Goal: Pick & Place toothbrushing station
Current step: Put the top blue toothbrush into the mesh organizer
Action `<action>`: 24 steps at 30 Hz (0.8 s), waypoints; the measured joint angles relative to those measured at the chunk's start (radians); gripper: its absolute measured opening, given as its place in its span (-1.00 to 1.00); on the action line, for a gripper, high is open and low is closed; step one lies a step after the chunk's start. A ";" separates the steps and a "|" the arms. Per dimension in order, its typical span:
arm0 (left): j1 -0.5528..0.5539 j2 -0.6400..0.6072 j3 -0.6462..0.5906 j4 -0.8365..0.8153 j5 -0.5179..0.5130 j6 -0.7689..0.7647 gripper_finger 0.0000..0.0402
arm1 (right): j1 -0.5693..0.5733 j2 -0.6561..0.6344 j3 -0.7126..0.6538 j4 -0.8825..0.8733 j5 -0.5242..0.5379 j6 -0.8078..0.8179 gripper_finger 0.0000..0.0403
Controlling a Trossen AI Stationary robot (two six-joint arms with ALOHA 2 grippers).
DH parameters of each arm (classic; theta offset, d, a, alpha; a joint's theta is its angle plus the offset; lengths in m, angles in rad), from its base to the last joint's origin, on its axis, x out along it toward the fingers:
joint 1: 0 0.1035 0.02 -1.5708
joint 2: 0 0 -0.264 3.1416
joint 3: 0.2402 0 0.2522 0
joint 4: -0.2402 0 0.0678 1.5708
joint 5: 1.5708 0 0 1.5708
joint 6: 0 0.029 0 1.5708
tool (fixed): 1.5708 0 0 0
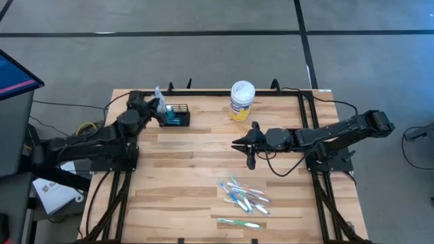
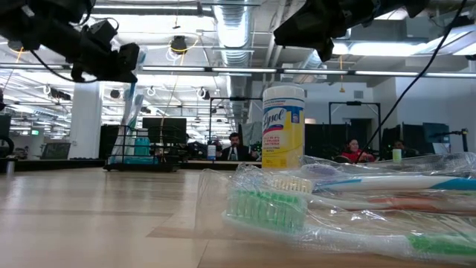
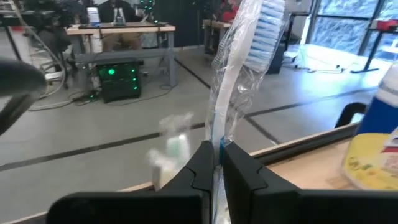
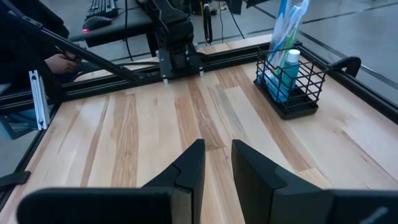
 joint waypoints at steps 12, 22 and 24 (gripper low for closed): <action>0.053 -0.001 -0.073 0.142 0.068 0.064 -0.97 | -0.001 0.000 0.000 0.000 0.000 0.000 -0.65; 0.055 0.004 -0.073 0.169 0.066 0.106 -0.97 | -0.001 0.000 0.000 0.000 0.000 0.000 -0.65; 0.064 0.008 -0.080 0.182 0.061 0.106 -0.97 | -0.001 0.000 0.000 0.000 0.000 0.000 -0.65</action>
